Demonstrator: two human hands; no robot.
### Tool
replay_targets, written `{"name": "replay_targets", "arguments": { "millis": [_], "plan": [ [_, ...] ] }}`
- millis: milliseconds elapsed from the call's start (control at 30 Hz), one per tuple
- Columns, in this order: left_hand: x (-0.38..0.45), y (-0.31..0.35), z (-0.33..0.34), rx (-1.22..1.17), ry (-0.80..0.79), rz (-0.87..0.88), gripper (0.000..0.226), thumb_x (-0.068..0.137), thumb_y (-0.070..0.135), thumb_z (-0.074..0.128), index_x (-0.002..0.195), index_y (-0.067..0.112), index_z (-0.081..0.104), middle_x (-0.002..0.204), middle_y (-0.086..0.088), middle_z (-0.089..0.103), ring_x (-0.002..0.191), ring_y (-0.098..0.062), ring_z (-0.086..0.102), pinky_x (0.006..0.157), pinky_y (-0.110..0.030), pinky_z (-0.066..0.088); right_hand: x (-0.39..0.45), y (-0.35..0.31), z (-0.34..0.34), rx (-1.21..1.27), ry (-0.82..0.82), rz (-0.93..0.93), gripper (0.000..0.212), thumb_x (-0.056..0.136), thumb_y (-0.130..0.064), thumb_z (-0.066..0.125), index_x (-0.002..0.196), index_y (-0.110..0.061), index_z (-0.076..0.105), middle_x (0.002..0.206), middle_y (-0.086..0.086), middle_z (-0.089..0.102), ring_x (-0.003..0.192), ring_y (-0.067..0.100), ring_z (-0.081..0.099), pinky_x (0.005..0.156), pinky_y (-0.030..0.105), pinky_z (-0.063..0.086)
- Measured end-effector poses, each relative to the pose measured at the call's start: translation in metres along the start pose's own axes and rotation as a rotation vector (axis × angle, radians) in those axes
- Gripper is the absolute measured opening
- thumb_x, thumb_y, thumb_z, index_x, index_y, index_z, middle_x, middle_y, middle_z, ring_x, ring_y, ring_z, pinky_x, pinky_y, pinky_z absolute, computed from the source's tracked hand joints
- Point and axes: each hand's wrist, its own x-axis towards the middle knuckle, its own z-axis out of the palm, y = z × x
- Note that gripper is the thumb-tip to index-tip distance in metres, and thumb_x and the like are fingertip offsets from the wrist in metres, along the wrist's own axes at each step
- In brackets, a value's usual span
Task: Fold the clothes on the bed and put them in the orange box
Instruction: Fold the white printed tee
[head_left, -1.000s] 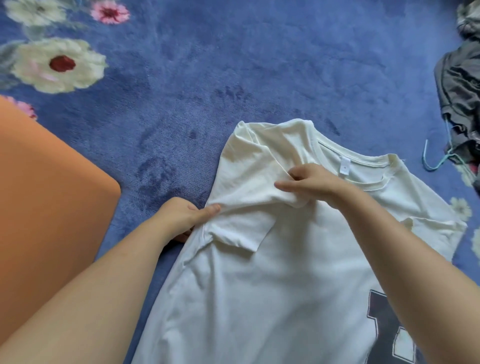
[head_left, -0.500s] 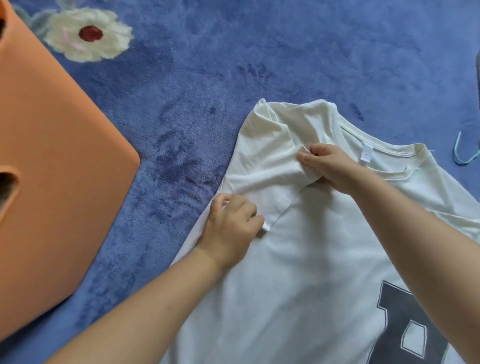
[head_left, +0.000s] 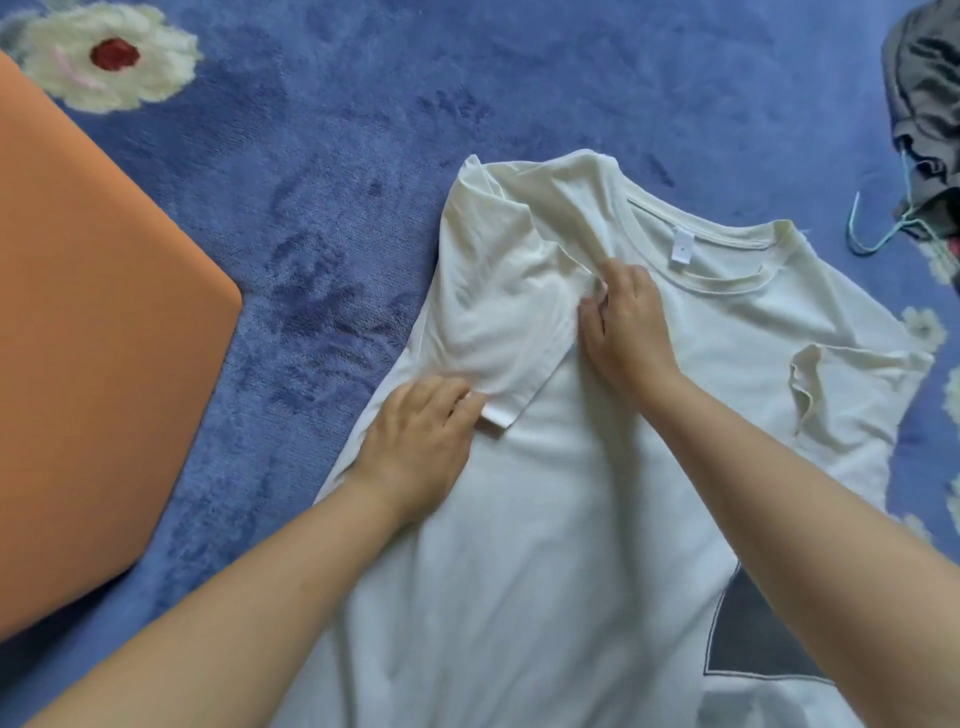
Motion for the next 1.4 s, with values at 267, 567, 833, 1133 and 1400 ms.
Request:
{"name": "replay_targets", "arguments": {
  "millis": [267, 567, 833, 1133, 1400],
  "plan": [
    [-0.067, 0.021, -0.025, 0.053, -0.234, 0.048, 0.050, 0.081, 0.033, 0.036, 0.123, 0.008, 0.045, 0.129, -0.016, 0.046, 0.119, -0.028, 0.037, 0.106, -0.039, 0.010, -0.151, 0.024, -0.011, -0.037, -0.088, -0.084, 0.045, 0.085, -0.015, 0.037, 0.108, 0.015, 0.059, 0.114, 0.034, 0.057, 0.101, 0.048, 0.059, 0.093, 0.039, 0.043],
    [-0.157, 0.070, -0.085, 0.024, -0.433, -0.782, 0.063, 0.092, 0.028, 0.052, 0.145, 0.006, 0.025, 0.151, -0.019, 0.019, 0.138, -0.035, 0.017, 0.111, -0.047, 0.011, -0.319, 0.060, -0.051, -0.075, 0.023, 0.157, 0.045, 0.074, -0.016, 0.036, 0.095, 0.013, 0.063, 0.100, 0.032, 0.061, 0.092, 0.049, 0.060, 0.085, 0.043, 0.046],
    [-0.239, 0.117, -0.119, -0.162, -0.453, -1.311, 0.060, 0.087, 0.039, 0.058, 0.128, 0.000, 0.038, 0.129, -0.025, 0.047, 0.117, -0.041, 0.045, 0.093, -0.045, 0.039, -0.455, 0.094, -0.081, 0.142, -0.124, 1.115, 0.082, 0.067, -0.050, 0.062, 0.129, 0.000, 0.044, 0.128, 0.026, 0.048, 0.117, 0.042, 0.046, 0.096, 0.045, 0.038],
    [-0.294, 0.163, -0.123, -1.625, 0.197, -1.850, 0.015, 0.092, 0.015, 0.055, 0.108, 0.017, 0.056, 0.107, 0.000, 0.062, 0.092, -0.015, 0.059, 0.098, -0.032, 0.042, -0.529, 0.067, -0.067, 1.542, 0.124, 1.370, 0.049, 0.055, -0.013, 0.084, 0.096, -0.011, 0.058, 0.072, 0.000, 0.071, 0.067, 0.012, 0.069, 0.060, 0.024, 0.056],
    [-0.284, 0.157, -0.121, -1.606, 0.385, -1.901, 0.010, 0.095, 0.027, 0.052, 0.092, 0.019, 0.058, 0.093, 0.000, 0.063, 0.100, -0.020, 0.059, 0.095, -0.035, 0.047, -0.515, 0.013, -0.040, 1.816, 0.515, 1.552, 0.016, 0.099, -0.023, 0.042, 0.096, -0.014, 0.055, 0.122, 0.005, 0.056, 0.125, 0.022, 0.046, 0.096, 0.035, 0.039]
  ]
}}
